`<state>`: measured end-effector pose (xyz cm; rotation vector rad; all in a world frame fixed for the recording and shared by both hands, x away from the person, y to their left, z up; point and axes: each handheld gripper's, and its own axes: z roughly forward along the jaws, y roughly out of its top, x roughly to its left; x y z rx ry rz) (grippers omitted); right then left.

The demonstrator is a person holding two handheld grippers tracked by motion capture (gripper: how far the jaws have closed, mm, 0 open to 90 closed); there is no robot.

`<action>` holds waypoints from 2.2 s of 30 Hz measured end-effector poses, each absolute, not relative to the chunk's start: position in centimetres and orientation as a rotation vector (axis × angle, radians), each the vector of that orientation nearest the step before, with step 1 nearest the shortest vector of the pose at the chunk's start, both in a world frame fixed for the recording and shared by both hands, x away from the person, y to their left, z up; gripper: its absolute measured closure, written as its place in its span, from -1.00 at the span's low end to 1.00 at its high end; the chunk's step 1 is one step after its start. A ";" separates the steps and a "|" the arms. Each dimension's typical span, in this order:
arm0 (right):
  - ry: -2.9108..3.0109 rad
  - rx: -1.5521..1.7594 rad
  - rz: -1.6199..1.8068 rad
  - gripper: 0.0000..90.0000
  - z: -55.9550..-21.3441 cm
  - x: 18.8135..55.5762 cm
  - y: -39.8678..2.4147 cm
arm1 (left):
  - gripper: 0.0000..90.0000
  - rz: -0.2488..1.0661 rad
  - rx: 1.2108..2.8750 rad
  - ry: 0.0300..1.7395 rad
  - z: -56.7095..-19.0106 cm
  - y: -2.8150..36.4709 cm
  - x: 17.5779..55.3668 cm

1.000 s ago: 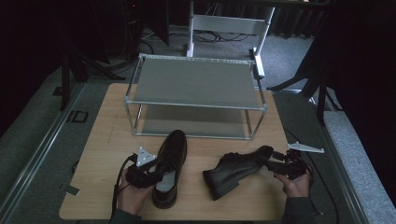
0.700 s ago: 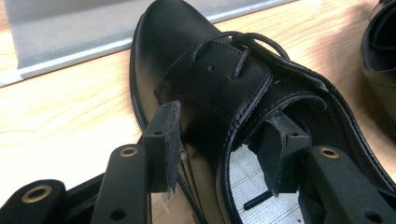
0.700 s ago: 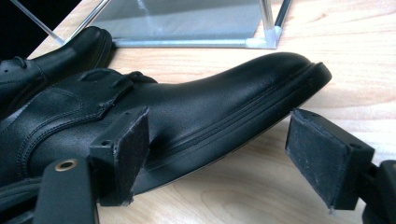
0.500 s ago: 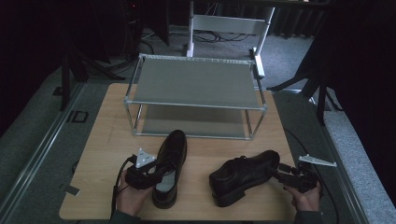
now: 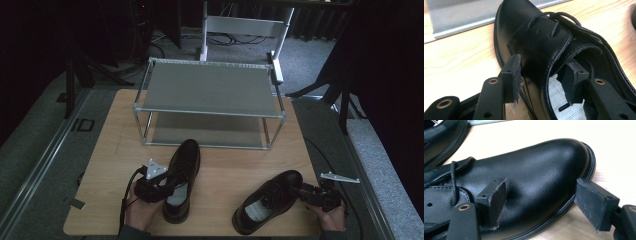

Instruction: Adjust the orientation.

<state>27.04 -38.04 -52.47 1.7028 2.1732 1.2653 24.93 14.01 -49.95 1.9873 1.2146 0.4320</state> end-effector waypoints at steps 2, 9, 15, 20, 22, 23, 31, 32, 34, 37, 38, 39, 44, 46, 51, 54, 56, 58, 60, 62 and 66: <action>2.172 1.702 1.265 -0.44 -52.5 27.0 -38.1 | 0.21 0.432 1.986 1.215 -49.9 14.1 24.9; 2.189 1.730 1.286 -0.47 -52.7 27.1 -38.2 | 0.24 0.428 1.989 1.208 -50.1 14.1 25.0; 2.184 1.708 1.319 -0.49 -52.8 28.6 -37.3 | 0.29 0.428 1.992 1.204 -50.1 14.0 25.1; 2.188 1.689 1.363 -0.46 -53.0 30.6 -35.5 | 0.36 0.416 1.983 1.202 -50.2 14.1 25.1; 2.185 1.680 1.409 -0.48 -53.2 31.3 -34.6 | 0.38 0.424 1.977 1.208 -50.2 13.9 25.0; 2.185 1.669 1.405 -0.48 -53.2 31.6 -34.0 | 0.38 0.425 1.974 1.212 -50.3 13.9 24.9; 2.184 1.629 1.411 -0.47 -52.9 32.3 -32.6 | 0.39 0.413 1.930 1.231 -50.2 13.2 24.6; 2.184 1.629 1.411 -0.47 -52.9 32.3 -32.6 | 0.39 0.413 1.930 1.231 -50.2 13.2 24.6; 2.183 1.636 1.414 -0.48 -53.0 32.4 -32.5 | 0.40 0.423 1.934 1.221 -50.0 12.7 24.5; 2.179 1.633 1.422 -0.50 -53.0 32.6 -32.1 | 0.40 0.414 1.932 1.211 -49.9 12.2 24.5; 2.178 1.628 1.424 -0.50 -53.1 32.7 -31.9 | 0.40 0.414 1.929 1.216 -49.9 12.1 24.5; 2.178 1.628 1.424 -0.50 -53.1 32.7 -31.9 | 0.40 0.414 1.929 1.216 -49.9 12.1 24.5; 2.201 1.602 1.412 -0.52 -53.1 33.5 -30.3 | 0.43 0.369 1.903 1.258 -50.3 12.2 24.1; 2.211 1.592 1.404 -0.51 -53.1 33.7 -29.7 | 0.44 0.326 1.890 1.258 -50.6 12.1 23.8; 2.204 1.590 1.406 -0.51 -53.1 33.8 -29.2 | 0.45 0.319 1.897 1.237 -50.7 11.5 23.5; 2.208 1.587 1.431 -0.40 -53.0 33.7 -29.8 | 0.45 0.297 1.923 1.191 -50.7 10.2 23.2; 2.196 1.581 1.459 -0.37 -52.9 33.5 -30.1 | 0.45 0.295 1.927 1.186 -50.7 9.9 23.0; 2.166 1.563 1.492 -0.36 -52.0 32.8 -31.0 | 0.45 0.277 1.947 1.165 -50.6 9.0 22.6; 2.168 1.544 1.479 -0.36 -51.6 32.4 -31.4 | 0.45 0.277 1.956 1.154 -50.5 8.6 22.4; 2.174 1.518 1.430 -0.36 -51.1 31.5 -32.2 | 0.45 0.289 1.963 1.150 -50.5 8.5 22.4; 2.176 1.498 1.337 -0.34 -51.0 29.9 -33.6 | 0.41 0.269 1.949 1.133 -50.6 9.0 22.5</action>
